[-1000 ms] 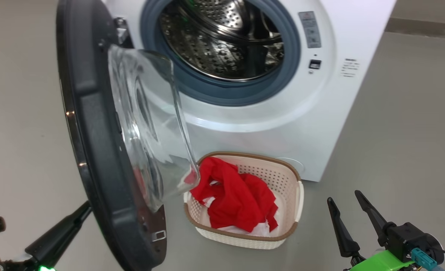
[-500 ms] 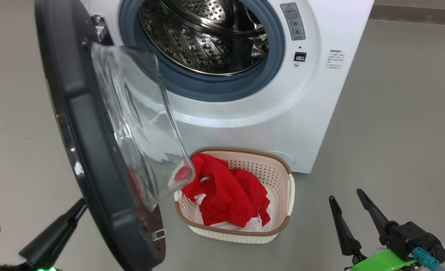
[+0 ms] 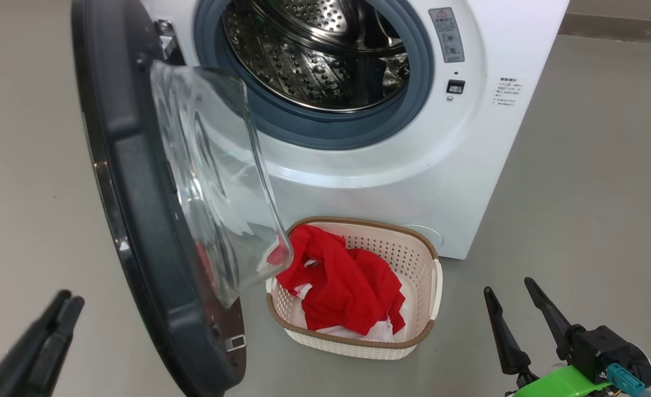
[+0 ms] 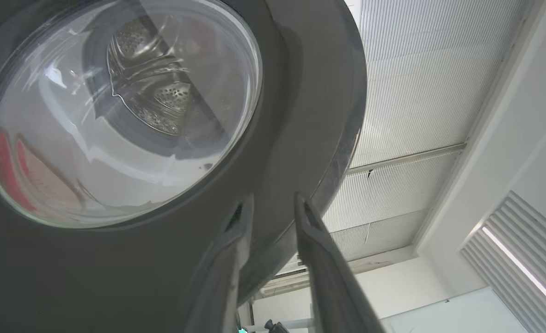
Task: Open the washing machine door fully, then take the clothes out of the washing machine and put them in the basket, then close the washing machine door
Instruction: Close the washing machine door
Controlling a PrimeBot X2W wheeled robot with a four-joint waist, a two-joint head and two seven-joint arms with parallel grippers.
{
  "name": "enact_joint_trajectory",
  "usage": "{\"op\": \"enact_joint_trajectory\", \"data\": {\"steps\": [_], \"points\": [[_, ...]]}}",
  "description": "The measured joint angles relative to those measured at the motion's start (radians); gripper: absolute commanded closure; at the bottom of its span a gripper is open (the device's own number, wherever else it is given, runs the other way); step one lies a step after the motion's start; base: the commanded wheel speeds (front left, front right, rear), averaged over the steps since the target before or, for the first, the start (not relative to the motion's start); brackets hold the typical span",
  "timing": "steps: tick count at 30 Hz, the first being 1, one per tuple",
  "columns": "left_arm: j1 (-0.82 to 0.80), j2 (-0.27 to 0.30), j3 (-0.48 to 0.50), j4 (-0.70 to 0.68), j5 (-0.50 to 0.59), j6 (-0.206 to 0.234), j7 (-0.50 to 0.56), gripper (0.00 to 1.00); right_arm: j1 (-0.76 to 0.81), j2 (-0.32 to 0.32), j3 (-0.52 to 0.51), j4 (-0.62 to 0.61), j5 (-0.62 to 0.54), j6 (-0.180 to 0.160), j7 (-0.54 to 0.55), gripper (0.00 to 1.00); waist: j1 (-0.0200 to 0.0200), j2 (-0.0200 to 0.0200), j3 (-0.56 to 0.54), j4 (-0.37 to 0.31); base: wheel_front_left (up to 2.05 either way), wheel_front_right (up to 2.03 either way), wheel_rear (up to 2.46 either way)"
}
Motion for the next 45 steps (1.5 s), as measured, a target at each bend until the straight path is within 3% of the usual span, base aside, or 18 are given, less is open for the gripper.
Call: {"op": "enact_joint_trajectory", "data": {"steps": [1, 10, 15, 22, 29, 35, 45], "points": [[0.002, 0.000, 0.001, 0.002, 0.031, 0.000, -0.015, 0.00, 0.000, 0.000, 0.001, 0.000, 0.000, 0.000, 0.000, 0.00, 0.0000, 0.0000, -0.001, 0.003, 0.00, 0.00, 0.00], [0.002, -0.035, -0.008, -0.006, 0.198, -0.016, -0.109, 0.00, 0.000, 0.000, 0.002, 0.000, 0.000, 0.000, 0.000, 0.00, -0.0001, 0.0000, -0.014, 0.016, 0.00, 0.00, 0.00], [-0.019, -0.060, 0.004, -0.037, 0.372, -0.018, -0.253, 0.00, 0.000, 0.000, 0.002, 0.001, 0.000, 0.000, -0.001, 0.00, 0.0000, 0.0000, -0.023, 0.019, 0.00, 0.00, 0.00], [-0.025, -0.051, -0.051, -0.080, 0.822, -0.022, -0.463, 0.00, 0.000, 0.000, -0.003, 0.000, 0.000, 0.000, -0.001, 0.00, 0.0000, 0.0000, -0.031, 0.024, 0.00, 0.00, 0.00], [-0.008, -0.006, -0.161, -0.087, 1.284, 0.084, -0.582, 0.00, 0.001, 0.000, -0.003, 0.000, 0.000, 0.000, -0.001, 0.00, 0.0000, 0.0000, -0.039, 0.029, 0.00, 0.00, 0.00], [0.035, -0.001, -0.217, -0.057, 1.453, 0.149, -0.615, 0.00, 0.011, 0.000, -0.003, 0.001, 0.000, 0.000, -0.001, 0.00, 0.0000, 0.0000, -0.052, 0.031, 0.00, 0.00, 0.00], [0.082, 0.000, -0.258, -0.019, 1.542, 0.188, -0.649, 0.00, 0.039, 0.001, -0.010, 0.012, 0.000, 0.000, -0.001, 0.00, 0.0000, 0.0000, -0.071, 0.040, 0.00, 0.00, 0.00]]}}
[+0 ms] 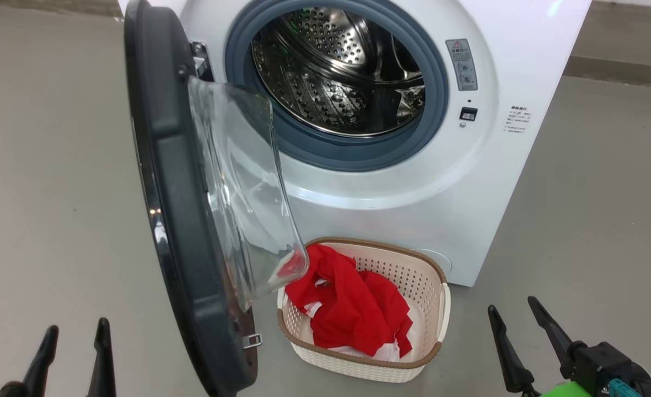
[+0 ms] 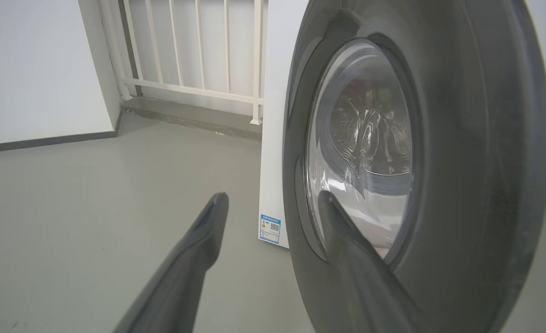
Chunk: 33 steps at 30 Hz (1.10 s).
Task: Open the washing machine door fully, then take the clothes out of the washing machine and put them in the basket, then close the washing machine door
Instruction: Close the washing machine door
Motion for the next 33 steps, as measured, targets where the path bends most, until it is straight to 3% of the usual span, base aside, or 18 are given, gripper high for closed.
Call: {"op": "enact_joint_trajectory", "data": {"steps": [32, 33], "points": [[0.010, 0.000, -0.038, -0.014, 0.041, 0.046, -0.008, 0.00, 0.012, 0.001, -0.003, 0.000, 0.000, 0.000, 0.000, 0.00, 0.0000, 0.0000, -0.014, -0.006, 0.00, 0.00, 0.00], [0.012, 0.000, -0.038, -0.014, 0.041, 0.046, -0.008, 0.38, 0.012, 0.001, -0.003, 0.000, 0.000, 0.000, 0.000, 0.00, 0.0000, 0.0000, -0.014, -0.006, 0.00, 0.00, 0.00]]}}
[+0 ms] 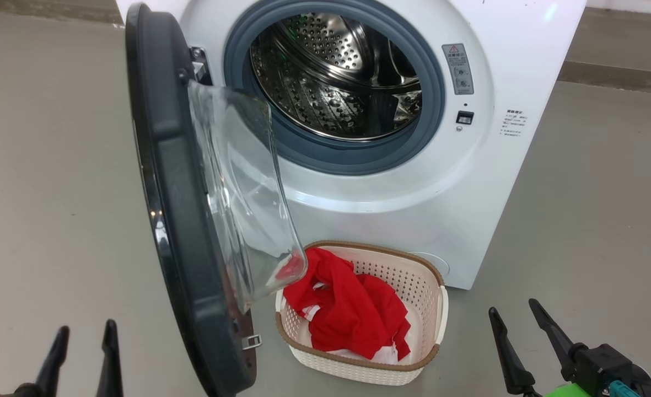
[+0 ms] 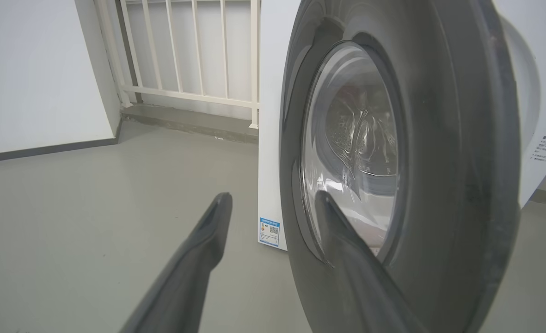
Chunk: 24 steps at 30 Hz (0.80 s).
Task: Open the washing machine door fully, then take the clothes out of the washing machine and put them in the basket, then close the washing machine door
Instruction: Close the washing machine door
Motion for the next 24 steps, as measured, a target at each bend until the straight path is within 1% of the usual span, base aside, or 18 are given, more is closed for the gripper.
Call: {"op": "enact_joint_trajectory", "data": {"steps": [1, 2, 5, 8, 9, 12, 13, 15, 17, 19, 20, 22, 24], "points": [[0.000, 0.000, -0.001, -0.001, 0.000, 0.000, 0.000, 0.58, 0.000, 0.000, 0.000, 0.000, 0.000, 0.000, 0.000, 0.00, -0.0001, 0.0000, 0.000, 0.000, 0.00, 0.00, 0.00], [0.000, -0.001, -0.002, -0.003, -0.003, 0.000, 0.001, 1.00, 0.000, 0.000, 0.000, -0.001, 0.000, 0.000, 0.000, 0.00, 0.0000, 0.0000, 0.000, -0.001, 0.00, 0.00, 0.00], [0.000, -0.012, -0.002, -0.012, -0.033, -0.006, 0.000, 1.00, 0.000, 0.000, -0.001, -0.001, 0.000, 0.000, 0.000, 0.00, 0.0000, 0.0000, 0.000, 0.000, 0.00, 0.00, 0.00], [0.000, -0.046, 0.014, -0.024, -0.131, -0.029, -0.016, 1.00, 0.000, 0.000, -0.002, -0.002, 0.000, 0.000, 0.000, 0.00, 0.0000, 0.0000, 0.002, 0.001, 0.00, 0.00, 0.00], [-0.001, -0.059, 0.030, -0.029, -0.173, -0.043, -0.019, 1.00, 0.000, 0.000, -0.003, -0.002, 0.000, 0.000, 0.000, 0.00, 0.0000, 0.0000, 0.002, 0.001, 0.00, 0.00, 0.00], [-0.012, -0.098, 0.092, -0.043, -0.348, -0.087, -0.038, 1.00, 0.000, 0.000, -0.004, -0.003, 0.000, 0.000, 0.000, 0.00, 0.0000, 0.0000, 0.004, 0.003, 0.00, 0.00, 0.00], [-0.021, -0.110, 0.118, -0.047, -0.425, -0.102, -0.039, 1.00, 0.000, 0.000, -0.004, -0.004, 0.000, 0.000, 0.000, 0.00, 0.0000, 0.0000, 0.004, 0.003, 0.00, 0.00, 0.00], [-0.052, -0.129, 0.170, -0.053, -0.603, -0.138, -0.030, 1.00, 0.000, 0.000, -0.004, -0.005, 0.000, 0.000, 0.000, 0.00, 0.0000, -0.0001, 0.005, 0.002, 0.00, 0.00, 0.00], [-0.089, -0.142, 0.224, -0.060, -0.798, -0.162, -0.007, 1.00, 0.000, 0.000, -0.005, -0.006, 0.000, 0.000, 0.000, 0.00, 0.0000, 0.0000, 0.007, 0.001, 0.00, 0.00, 0.00], [-0.116, -0.147, 0.275, -0.061, -0.938, -0.165, 0.026, 1.00, 0.000, 0.000, -0.005, -0.007, 0.000, 0.000, 0.000, 0.00, -0.0001, 0.0000, 0.009, -0.001, 0.00, 0.00, 0.00], [-0.116, -0.147, 0.275, -0.061, -0.938, -0.165, 0.026, 1.00, 0.000, 0.000, -0.005, -0.007, 0.000, 0.000, 0.000, 0.00, -0.0001, 0.0000, 0.009, -0.001, 0.00, 0.00, 0.00], [-0.132, -0.147, 0.316, -0.053, -1.058, -0.169, 0.065, 1.00, 0.000, 0.000, -0.006, -0.007, 0.000, 0.000, 0.000, 0.00, 0.0000, 0.0000, 0.012, -0.003, 0.00, 0.00, 0.00], [-0.144, -0.143, 0.340, -0.031, -1.141, -0.168, 0.109, 1.00, 0.000, 0.000, -0.007, -0.007, 0.000, 0.000, 0.000, 0.00, 0.0000, 0.0000, 0.015, -0.004, 0.00, 0.00, 0.00]]}}
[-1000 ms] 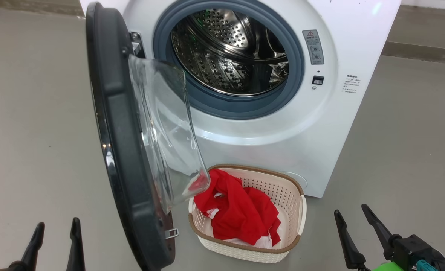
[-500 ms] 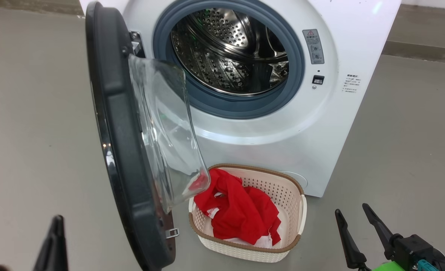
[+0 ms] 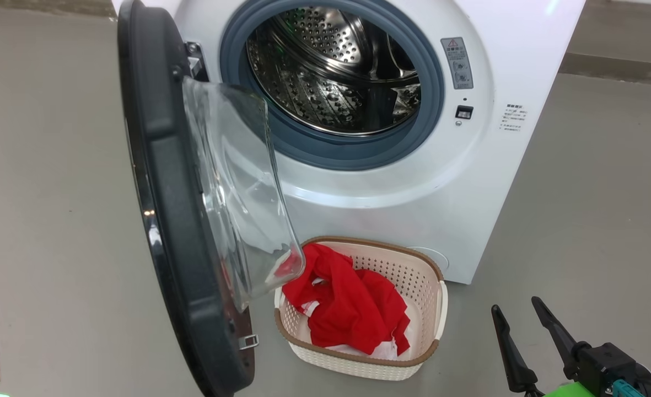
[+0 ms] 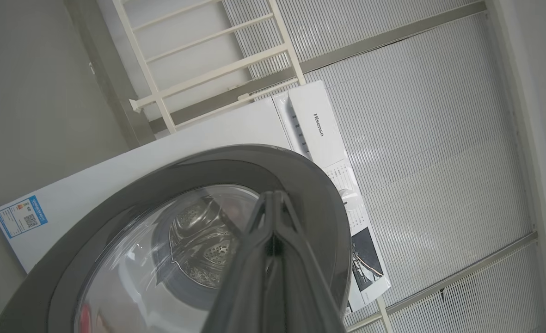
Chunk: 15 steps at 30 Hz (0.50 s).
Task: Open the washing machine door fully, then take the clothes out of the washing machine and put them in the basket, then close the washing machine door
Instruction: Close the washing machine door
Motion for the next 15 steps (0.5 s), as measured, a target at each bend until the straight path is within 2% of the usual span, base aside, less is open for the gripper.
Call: {"op": "enact_joint_trajectory", "data": {"steps": [7, 15], "points": [[-0.011, 0.029, -0.009, 0.074, -0.115, 0.023, 0.124, 1.00, 0.000, 0.000, 0.001, 0.000, 0.000, 0.000, 0.000, 0.00, 0.0000, 0.0000, 0.009, -0.008, 0.00, 0.00, 0.00], [-0.008, 0.030, -0.099, 0.097, -0.136, 0.021, 0.225, 1.00, -0.001, 0.000, 0.001, 0.001, 0.000, 0.000, 0.000, 0.00, -0.0001, 0.0000, 0.012, -0.017, 0.00, 0.00, 0.00]]}}
